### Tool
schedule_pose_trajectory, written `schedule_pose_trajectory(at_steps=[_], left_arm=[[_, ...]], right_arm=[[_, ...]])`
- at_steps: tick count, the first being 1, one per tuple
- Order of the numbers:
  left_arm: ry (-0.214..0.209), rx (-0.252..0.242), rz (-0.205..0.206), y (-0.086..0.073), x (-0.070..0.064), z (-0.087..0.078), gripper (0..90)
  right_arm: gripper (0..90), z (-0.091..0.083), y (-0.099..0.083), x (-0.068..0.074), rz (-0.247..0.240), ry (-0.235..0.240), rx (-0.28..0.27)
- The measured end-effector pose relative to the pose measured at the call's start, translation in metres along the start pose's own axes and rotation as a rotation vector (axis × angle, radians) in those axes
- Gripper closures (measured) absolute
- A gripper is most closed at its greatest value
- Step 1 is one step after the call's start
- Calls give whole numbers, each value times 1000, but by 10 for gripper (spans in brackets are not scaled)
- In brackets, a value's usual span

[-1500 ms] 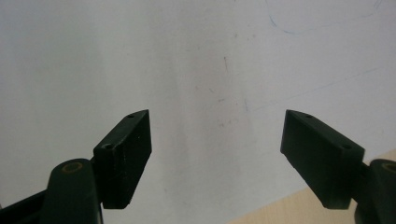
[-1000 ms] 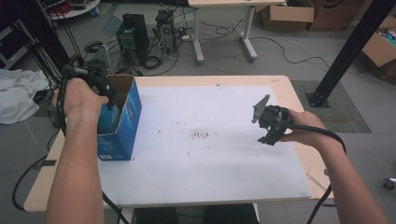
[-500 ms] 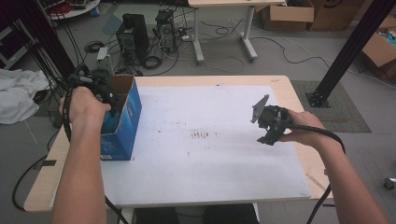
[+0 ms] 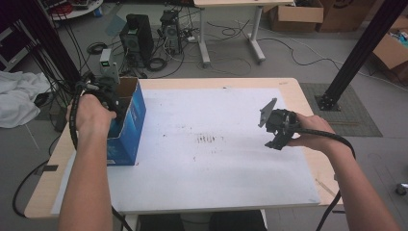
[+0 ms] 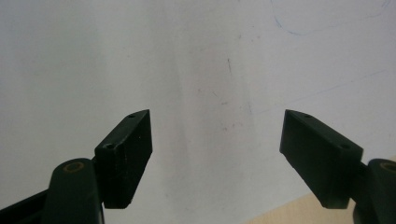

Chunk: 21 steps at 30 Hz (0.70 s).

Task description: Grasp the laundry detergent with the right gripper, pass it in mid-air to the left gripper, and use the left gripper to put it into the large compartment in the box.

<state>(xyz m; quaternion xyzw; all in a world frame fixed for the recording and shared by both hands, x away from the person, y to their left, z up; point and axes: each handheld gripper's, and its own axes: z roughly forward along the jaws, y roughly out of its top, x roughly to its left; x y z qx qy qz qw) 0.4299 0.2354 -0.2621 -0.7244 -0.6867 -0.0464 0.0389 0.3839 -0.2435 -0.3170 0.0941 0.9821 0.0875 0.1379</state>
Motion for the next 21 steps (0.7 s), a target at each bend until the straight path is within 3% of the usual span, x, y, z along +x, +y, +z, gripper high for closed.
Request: schedule_pose_trajectory(at_steps=[21], left_arm=[[16, 2, 1, 2, -4, 7, 382]], right_arm=[[250, 3, -3, 0, 9, 7, -4]])
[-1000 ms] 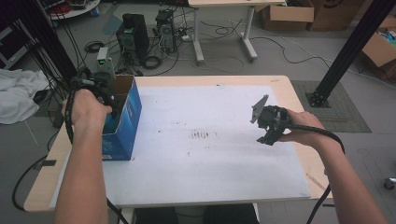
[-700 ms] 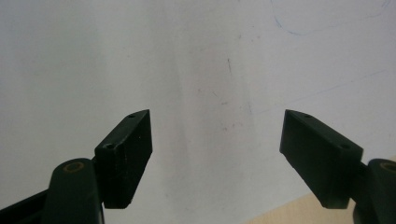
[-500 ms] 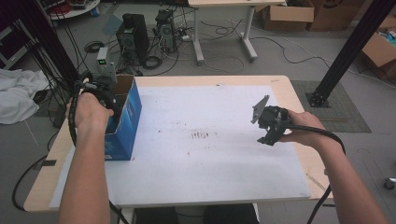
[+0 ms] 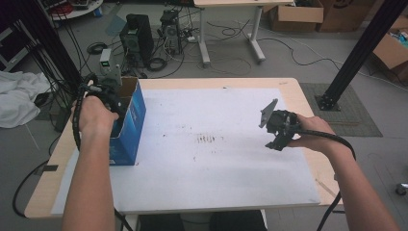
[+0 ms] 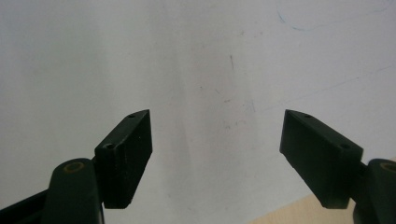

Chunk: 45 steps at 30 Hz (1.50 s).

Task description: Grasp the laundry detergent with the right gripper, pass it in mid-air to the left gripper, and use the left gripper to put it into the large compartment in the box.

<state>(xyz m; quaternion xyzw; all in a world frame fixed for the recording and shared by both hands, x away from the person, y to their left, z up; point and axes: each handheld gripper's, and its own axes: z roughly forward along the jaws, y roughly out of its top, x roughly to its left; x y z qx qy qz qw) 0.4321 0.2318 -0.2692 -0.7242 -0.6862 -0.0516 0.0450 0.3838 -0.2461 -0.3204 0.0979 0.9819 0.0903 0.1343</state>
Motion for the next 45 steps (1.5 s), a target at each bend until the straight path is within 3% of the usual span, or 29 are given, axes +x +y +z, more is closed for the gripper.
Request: schedule_pose_trajectory(at_steps=[34, 45], left_arm=[[-2, -13, -15, -1, 1, -4, 357], [27, -60, 48, -9, 1, -26, 231]], right_arm=[[250, -4, 1, 0, 4, -1, -8], [248, -10, 6, 2, 10, 2, -24]])
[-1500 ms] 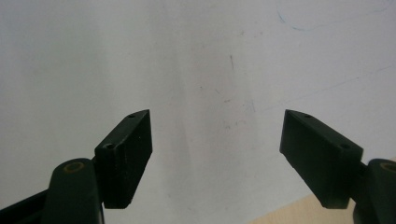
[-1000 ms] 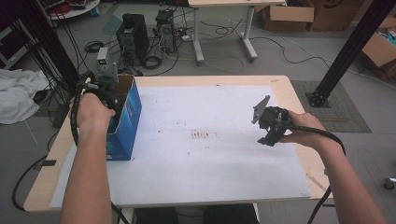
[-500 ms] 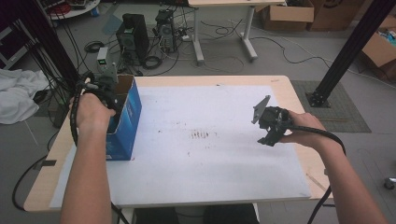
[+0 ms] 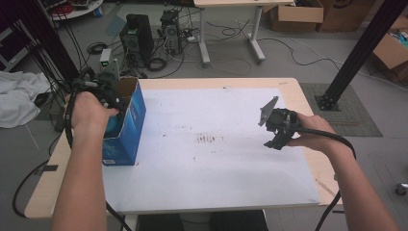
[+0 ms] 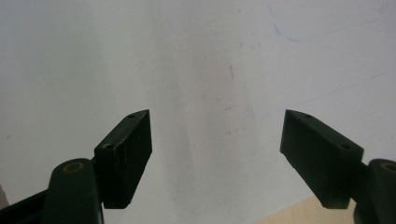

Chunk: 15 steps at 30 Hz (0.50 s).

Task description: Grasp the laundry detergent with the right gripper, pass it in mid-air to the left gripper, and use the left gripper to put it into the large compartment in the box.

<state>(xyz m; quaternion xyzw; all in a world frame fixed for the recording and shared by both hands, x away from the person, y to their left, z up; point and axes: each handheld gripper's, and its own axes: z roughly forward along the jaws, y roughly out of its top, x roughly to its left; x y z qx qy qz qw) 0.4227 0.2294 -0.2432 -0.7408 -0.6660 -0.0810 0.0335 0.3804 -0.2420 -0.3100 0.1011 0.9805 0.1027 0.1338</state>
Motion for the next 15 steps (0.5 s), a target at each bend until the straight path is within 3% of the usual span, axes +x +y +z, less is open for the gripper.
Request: schedule_pose_trajectory(at_steps=[7, 13, 15], left_arm=[[10, -63, 71, -8, -6, -22, 183], [-8, -162, 170, -18, -21, -51, 155], [-35, -190, 222, -21, -29, -58, 155]], right_arm=[[247, -5, 4, 0, 3, 2, -13], [241, -8, 8, -1, 13, 15, -31], [239, -9, 9, -2, 17, 20, -39]])
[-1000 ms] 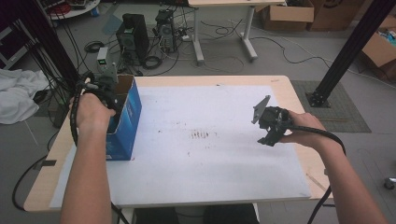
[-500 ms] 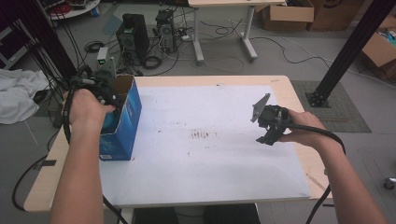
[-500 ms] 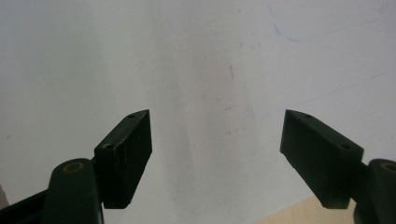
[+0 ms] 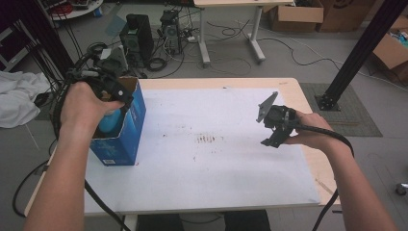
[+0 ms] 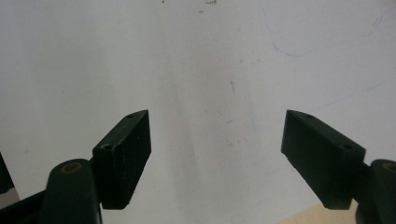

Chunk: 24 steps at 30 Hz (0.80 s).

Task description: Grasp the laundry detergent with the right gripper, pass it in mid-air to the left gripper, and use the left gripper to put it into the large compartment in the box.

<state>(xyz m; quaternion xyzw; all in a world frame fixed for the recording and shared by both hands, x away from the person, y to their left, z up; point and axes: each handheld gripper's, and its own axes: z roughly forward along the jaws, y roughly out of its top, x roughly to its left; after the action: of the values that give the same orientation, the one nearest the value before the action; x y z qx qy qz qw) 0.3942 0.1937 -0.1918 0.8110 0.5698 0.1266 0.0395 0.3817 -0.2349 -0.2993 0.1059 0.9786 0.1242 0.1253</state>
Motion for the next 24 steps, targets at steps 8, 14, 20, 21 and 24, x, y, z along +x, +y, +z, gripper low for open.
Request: schedule_pose_trajectory(at_steps=[8, 14, 20, 21, 24], left_arm=[[-65, -83, 204, 6, -46, 2, 154], [-126, -132, 322, 13, -79, 15, 153], [-153, -154, 434, 16, -106, 34, 142], [-160, -152, 448, 17, -110, 38, 143], [-179, -146, 471, 18, -119, 48, 143]], right_arm=[[231, -2, 11, -6, 0, 23, -22], [231, -4, 19, -6, -6, 34, -31], [212, -6, 19, -6, 0, 64, -32], [212, -7, 19, -6, 5, 74, -34], [208, -9, 18, -8, 9, 72, -37]])
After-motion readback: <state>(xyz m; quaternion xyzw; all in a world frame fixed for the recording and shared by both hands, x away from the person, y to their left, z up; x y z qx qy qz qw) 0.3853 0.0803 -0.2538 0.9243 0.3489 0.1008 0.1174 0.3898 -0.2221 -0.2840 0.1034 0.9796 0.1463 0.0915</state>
